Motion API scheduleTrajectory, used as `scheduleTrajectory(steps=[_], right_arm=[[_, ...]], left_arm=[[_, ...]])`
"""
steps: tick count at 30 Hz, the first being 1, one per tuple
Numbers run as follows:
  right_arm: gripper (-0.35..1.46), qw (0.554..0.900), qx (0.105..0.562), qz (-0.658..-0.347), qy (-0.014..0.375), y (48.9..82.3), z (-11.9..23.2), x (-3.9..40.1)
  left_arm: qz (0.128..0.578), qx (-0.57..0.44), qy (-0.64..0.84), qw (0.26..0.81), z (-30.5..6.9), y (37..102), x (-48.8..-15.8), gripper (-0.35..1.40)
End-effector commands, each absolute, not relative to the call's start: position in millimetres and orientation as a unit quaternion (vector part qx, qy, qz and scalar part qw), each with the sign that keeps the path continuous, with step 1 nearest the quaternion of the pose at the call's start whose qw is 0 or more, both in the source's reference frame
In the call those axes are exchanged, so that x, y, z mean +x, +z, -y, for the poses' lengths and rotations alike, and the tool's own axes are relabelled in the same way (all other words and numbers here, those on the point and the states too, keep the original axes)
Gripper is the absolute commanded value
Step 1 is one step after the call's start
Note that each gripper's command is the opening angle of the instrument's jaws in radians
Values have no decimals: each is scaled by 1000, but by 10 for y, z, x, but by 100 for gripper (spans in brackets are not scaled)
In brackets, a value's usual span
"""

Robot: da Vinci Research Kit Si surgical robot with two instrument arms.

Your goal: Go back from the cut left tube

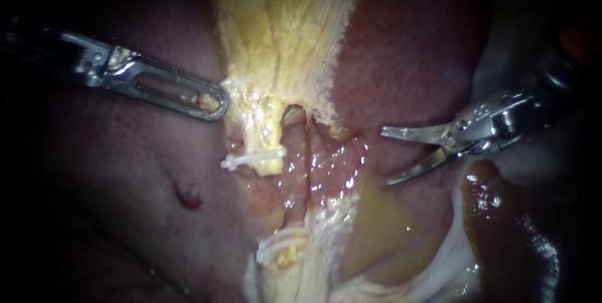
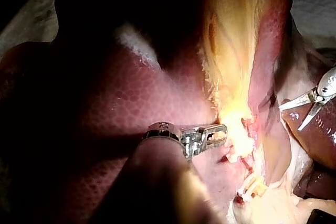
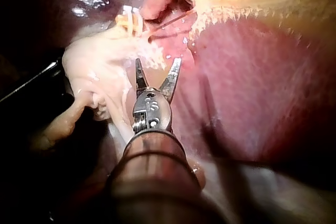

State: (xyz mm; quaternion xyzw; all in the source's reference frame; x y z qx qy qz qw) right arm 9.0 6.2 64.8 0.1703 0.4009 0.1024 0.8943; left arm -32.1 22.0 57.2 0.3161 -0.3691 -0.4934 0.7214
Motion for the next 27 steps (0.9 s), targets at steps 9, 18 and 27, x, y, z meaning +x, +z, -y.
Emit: scheduleTrajectory(steps=[9,18,27], right_arm=[[145,892,175,-404,101,648,-61,91],[145,891,177,-407,97,649,-61,91],[145,890,176,-409,98,649,-61,91]], left_arm=[[369,312,-495,722,-221,588,-337,-35],[368,317,-492,722,-224,616,-366,-35],[366,318,-489,725,-225,634,-372,-35]])
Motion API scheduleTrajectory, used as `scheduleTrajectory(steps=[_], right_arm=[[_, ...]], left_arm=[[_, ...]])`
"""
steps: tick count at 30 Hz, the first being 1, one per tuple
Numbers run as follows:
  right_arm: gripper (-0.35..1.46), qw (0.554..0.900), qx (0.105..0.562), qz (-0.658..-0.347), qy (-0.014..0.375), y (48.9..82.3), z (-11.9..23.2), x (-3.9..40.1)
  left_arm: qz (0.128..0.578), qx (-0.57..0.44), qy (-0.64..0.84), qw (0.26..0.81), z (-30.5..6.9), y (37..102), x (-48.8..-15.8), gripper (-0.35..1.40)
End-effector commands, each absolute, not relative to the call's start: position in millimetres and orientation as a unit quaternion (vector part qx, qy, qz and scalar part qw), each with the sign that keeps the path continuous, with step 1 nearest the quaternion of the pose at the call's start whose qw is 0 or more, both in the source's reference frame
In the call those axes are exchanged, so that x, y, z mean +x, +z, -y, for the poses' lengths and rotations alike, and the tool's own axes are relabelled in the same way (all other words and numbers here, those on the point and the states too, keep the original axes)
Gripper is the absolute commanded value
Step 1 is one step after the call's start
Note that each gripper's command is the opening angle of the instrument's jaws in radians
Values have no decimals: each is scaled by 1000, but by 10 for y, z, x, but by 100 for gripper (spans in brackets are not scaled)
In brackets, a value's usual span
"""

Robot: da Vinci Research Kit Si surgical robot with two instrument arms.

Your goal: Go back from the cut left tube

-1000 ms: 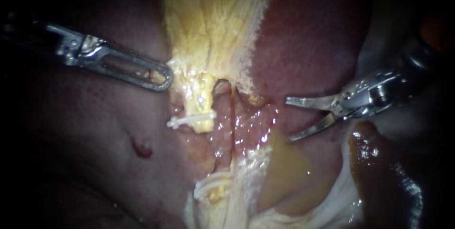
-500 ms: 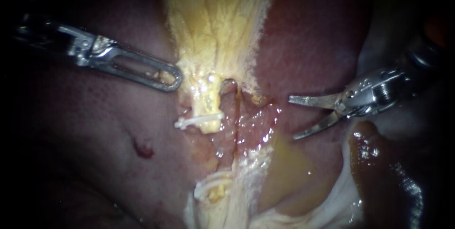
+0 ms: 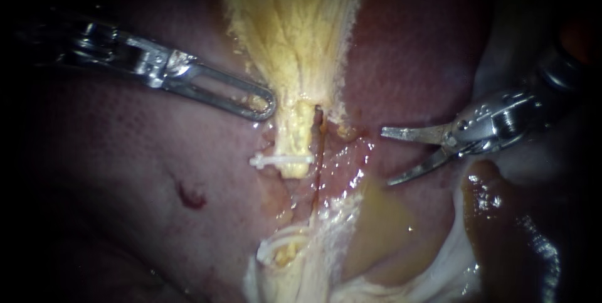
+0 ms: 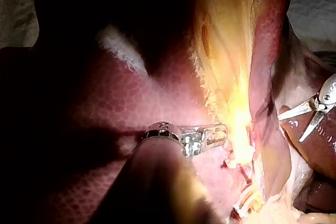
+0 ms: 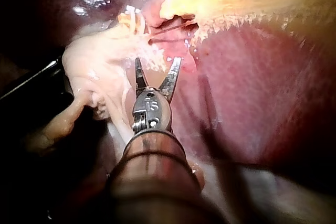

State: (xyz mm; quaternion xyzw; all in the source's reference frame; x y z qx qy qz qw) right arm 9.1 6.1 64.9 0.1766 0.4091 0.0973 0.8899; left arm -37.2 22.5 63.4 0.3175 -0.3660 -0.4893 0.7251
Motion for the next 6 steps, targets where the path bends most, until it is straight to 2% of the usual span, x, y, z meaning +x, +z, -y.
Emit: scheduleTrajectory(steps=[1,6], right_arm=[[145,890,178,-410,97,649,-61,91],[145,889,179,-411,97,648,-61,91]], left_arm=[[366,318,-489,725,-225,634,-371,-35],[366,318,-489,725,-225,633,-371,-35]])
